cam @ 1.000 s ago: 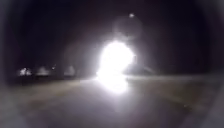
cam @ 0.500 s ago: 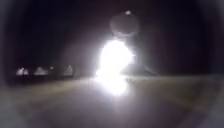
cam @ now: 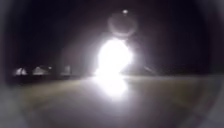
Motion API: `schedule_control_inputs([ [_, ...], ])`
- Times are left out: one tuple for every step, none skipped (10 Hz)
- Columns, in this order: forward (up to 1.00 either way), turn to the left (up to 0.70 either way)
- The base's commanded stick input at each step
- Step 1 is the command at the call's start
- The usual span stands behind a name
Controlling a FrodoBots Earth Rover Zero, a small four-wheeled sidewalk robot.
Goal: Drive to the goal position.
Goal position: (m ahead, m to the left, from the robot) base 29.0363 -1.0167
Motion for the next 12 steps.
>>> schedule_control_inputs([
  [1.0, 0.0],
  [1.0, 0.0],
  [1.0, 0.0],
  [1.0, 0.0],
  [1.0, 0.0],
  [1.0, 0.0],
  [1.0, 0.0],
  [1.0, 0.04],
  [1.0, 0.12],
  [1.0, 0.31],
  [1.0, 0.06],
  [1.0, 0.04],
])
